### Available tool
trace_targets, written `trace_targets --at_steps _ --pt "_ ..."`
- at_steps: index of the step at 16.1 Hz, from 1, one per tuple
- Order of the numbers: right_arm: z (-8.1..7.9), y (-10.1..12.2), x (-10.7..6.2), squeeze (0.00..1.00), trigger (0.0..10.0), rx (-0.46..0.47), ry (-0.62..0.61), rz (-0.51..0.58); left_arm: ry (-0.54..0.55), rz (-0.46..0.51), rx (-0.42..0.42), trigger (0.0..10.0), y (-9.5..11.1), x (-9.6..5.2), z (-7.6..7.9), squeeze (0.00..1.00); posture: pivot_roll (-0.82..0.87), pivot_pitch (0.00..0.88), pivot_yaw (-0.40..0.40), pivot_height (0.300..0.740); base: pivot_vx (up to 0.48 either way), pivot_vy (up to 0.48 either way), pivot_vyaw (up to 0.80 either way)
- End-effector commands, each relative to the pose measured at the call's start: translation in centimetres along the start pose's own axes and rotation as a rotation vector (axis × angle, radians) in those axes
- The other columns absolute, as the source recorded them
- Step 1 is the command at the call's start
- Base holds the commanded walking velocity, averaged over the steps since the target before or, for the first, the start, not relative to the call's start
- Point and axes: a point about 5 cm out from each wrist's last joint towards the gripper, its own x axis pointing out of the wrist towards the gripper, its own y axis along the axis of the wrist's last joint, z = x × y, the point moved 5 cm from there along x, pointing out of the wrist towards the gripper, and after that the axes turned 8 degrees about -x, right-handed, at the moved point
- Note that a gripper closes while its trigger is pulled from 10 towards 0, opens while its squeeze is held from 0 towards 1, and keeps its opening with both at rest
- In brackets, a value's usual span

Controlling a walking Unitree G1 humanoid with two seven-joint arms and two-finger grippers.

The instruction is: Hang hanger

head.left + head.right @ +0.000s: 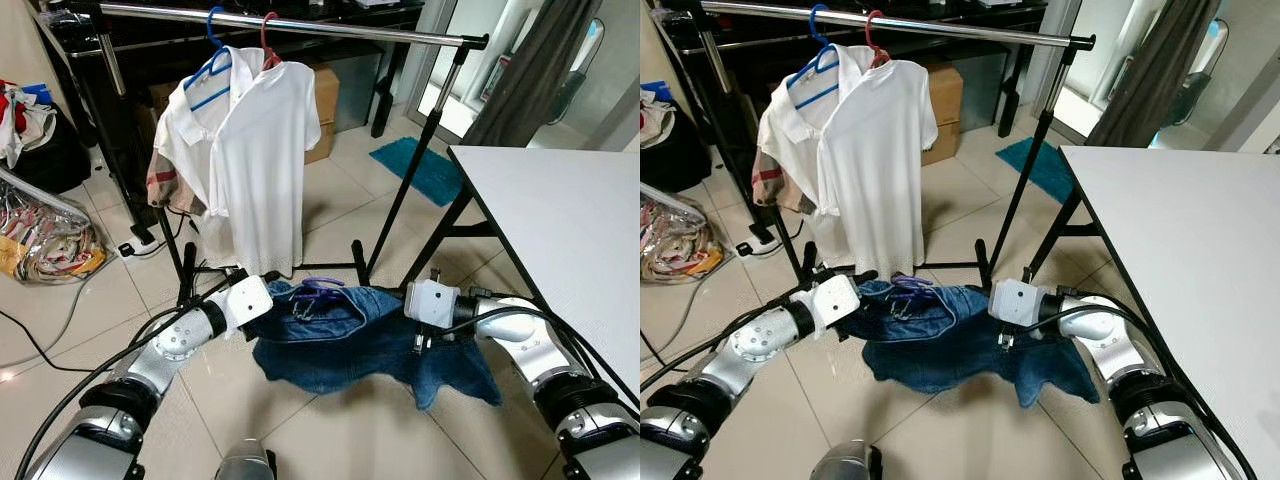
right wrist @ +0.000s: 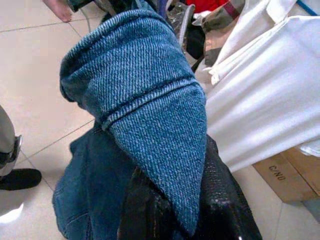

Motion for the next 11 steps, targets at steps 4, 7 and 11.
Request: trace_targets --at_steps 4,7,11 --pt "2.9 4.3 0.5 0.0 10.0 -0.135 -0.104 0.195 -0.135 0.009 0.061 10.0 0.5 0.6 2.5 0.96 0.3 0.0 -0.061 0.74 0.0 0.0 0.0" --pt "3.8 4.7 0.0 0.0 10.0 -0.178 -0.147 0.206 -0.176 0.001 0.046 10.0 0.2 -0.5 2.5 0.0 0.29 0.0 -0.059 0.74 0.0 0.0 0.0" --pt "4.1 4.7 -0.1 0.0 10.0 -0.213 -0.149 0.194 -0.248 0.007 0.085 10.0 0.4 -1.7 2.8 0.0 0.3 0.0 -0.066 0.74 0.0 0.0 0.0"
